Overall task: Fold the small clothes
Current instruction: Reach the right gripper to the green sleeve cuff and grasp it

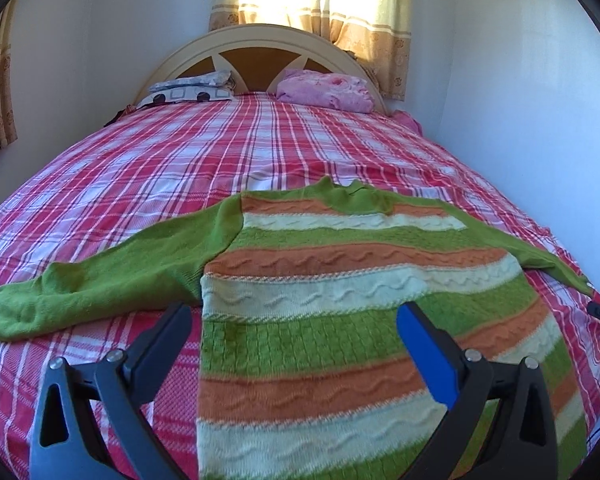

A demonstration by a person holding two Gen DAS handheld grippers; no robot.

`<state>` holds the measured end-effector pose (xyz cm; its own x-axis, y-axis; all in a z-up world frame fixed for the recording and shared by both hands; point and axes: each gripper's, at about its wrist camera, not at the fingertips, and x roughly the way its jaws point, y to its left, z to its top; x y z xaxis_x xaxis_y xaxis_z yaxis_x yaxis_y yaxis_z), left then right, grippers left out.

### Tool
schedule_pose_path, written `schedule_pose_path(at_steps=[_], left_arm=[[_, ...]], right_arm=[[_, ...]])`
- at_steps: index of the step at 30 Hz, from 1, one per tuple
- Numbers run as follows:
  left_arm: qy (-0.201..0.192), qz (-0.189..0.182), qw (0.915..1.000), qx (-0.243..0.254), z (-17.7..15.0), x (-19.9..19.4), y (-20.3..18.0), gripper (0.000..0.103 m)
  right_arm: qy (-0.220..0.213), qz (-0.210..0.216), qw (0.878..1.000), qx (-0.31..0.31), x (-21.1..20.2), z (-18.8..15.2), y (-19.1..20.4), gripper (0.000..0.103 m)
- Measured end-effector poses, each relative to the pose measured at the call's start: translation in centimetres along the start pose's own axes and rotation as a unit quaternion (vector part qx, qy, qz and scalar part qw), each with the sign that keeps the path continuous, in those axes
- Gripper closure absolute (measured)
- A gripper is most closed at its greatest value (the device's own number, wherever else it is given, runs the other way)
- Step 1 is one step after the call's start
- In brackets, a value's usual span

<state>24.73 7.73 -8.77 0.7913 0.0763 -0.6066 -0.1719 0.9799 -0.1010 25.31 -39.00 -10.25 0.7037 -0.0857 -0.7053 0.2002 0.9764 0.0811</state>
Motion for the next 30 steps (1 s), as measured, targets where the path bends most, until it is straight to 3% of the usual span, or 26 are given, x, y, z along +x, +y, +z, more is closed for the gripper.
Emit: schedule_pose_path(at_steps=[9,20,25,30], left_arm=[[0.005,0.001,1.0000,-0.005,1.6,3.4,-0.7,0.000],[0.002,0.005,0.9999,0.011,3.1,6.8,-2.6,0.000],[0.012,0.015,0.9998,-0.002,3.5,8.3,-2.1,0.000],[0.026,0.009,0.9994,-0.021,3.1,8.9,-1.5,0.000]], right_arm=[[0.015,-0.033,0.997,0.062,3.5,3.0,-5.9,0.007],[0.043,-0.049,0.981,0.184,6.5,5.3,-14.1,0.025],[0.040,-0.046,0.970,0.234,7.0,5.7,-16.9,0.044],[0.040,-0.046,0.963,0.262,8.0,6.4,-18.3,0.054]])
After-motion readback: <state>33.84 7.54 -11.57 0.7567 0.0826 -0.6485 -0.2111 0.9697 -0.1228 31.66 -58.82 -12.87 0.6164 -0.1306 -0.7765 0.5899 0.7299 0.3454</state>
